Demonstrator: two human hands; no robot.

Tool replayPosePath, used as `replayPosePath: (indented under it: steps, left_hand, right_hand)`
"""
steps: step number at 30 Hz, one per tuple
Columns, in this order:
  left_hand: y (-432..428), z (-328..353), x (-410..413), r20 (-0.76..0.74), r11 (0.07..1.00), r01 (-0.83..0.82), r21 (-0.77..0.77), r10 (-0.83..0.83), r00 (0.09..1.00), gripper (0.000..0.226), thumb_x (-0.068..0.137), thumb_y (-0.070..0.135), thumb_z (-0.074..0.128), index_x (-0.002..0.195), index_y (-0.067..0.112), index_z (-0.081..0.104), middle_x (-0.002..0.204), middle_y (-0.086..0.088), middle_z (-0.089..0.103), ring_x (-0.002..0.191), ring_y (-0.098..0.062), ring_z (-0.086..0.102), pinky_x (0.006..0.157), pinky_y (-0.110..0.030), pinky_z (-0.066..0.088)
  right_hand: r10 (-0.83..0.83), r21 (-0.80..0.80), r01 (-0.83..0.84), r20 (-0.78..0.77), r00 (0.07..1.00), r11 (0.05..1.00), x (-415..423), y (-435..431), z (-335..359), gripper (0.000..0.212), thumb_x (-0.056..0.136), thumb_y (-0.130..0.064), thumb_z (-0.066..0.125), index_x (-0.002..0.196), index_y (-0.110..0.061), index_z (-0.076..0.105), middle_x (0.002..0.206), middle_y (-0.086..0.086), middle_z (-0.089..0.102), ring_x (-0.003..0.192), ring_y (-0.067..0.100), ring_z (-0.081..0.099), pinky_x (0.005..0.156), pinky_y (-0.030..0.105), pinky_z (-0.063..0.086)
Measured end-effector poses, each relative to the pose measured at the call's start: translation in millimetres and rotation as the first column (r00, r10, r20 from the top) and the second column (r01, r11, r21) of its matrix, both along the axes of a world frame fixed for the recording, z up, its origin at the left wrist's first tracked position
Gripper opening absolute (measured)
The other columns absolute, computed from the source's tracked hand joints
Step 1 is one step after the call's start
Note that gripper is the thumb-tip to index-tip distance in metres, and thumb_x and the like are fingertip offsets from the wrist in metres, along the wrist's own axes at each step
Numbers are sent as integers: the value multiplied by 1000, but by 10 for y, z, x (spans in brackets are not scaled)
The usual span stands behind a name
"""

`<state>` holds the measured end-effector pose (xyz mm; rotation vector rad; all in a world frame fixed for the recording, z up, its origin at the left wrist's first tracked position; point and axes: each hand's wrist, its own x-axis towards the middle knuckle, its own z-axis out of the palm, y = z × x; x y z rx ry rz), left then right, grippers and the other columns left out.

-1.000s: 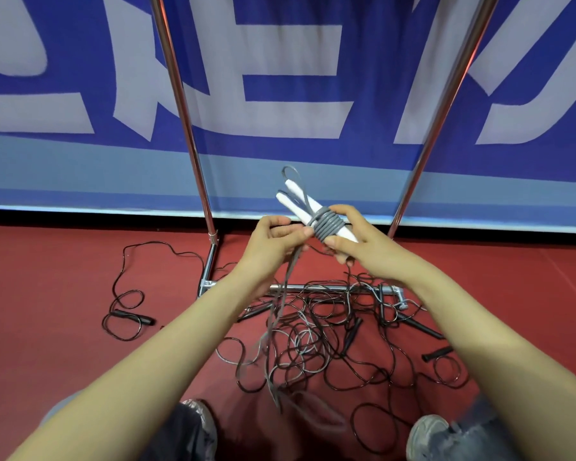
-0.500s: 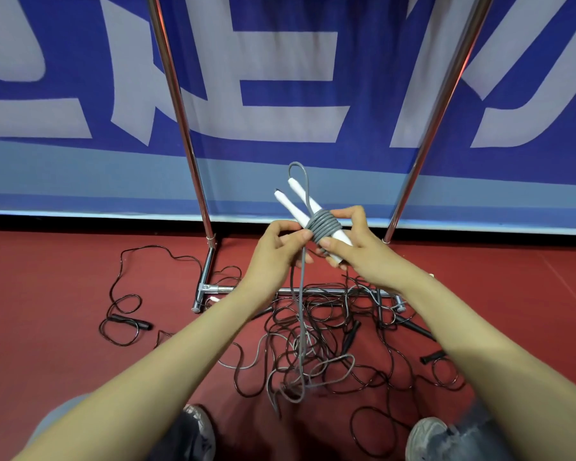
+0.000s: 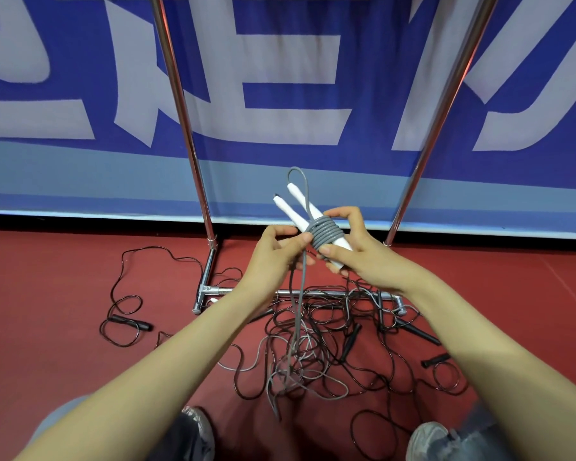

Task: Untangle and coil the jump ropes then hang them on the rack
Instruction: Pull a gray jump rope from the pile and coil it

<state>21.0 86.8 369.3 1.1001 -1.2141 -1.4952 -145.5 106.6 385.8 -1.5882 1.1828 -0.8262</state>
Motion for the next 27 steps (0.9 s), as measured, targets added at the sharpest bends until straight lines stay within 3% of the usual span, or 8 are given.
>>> replayPosePath:
  steps: [6,11,16,19,21,23,27]
  left_hand:
    - [40,-106,-3,49,1000,19,24,-21,999,27,91,16,63,108,2,47,68,-4,65,54,-8,60,52,-16,44]
    - [22,-35,-10,-35,999,14,38,-12,999,24,92,16,61,109,5,47,61,7,65,52,-8,59,53,-17,46]
    - [-27,-30,-9,-138,989,-130,74,139,981,28,90,13,65,111,6,49,74,4,69,54,-9,63,71,-30,53]
    - [-13,-77,-14,-119,980,-108,167,129,985,30,88,17,67,111,3,53,73,-2,68,56,-10,64,62,-24,51]
    - [26,-120,-36,-140,958,-44,282,86,986,20,88,19,67,99,5,60,63,-1,68,55,-8,65,52,-17,48]
    - [46,-122,-48,-190,921,8,390,72,979,13,87,19,68,90,7,63,63,1,69,57,-5,67,53,-15,51]
    - [48,-108,-25,-223,873,78,481,36,974,16,83,19,71,95,9,68,68,4,71,60,-4,67,58,-17,53]
  right_hand:
    - [16,79,-18,18,1000,997,-13,17,-56,38,98,-5,50,120,-18,22,67,1,52,47,4,45,47,17,38]
    - [-28,88,18,123,992,996,1,-29,-87,39,97,-4,50,122,-20,25,78,8,58,55,11,48,50,22,38]
    - [25,84,-38,150,988,996,7,-63,-90,38,97,-2,49,119,-23,26,88,19,57,57,15,46,51,24,37]
    - [41,54,-46,77,996,997,-7,-61,-126,38,98,-4,49,121,-23,25,75,14,54,53,14,43,50,23,37]
    - [33,41,-34,21,999,999,-7,-48,-150,42,98,-4,49,126,-21,24,65,6,49,49,10,43,49,23,38]
    - [32,22,-32,-7,999,999,-6,-41,-161,45,98,-4,50,130,-22,24,64,5,48,50,8,43,51,24,39]
    - [47,15,-47,-5,999,999,-50,-30,-112,40,97,-6,51,122,-27,28,71,11,48,58,14,43,53,22,39]
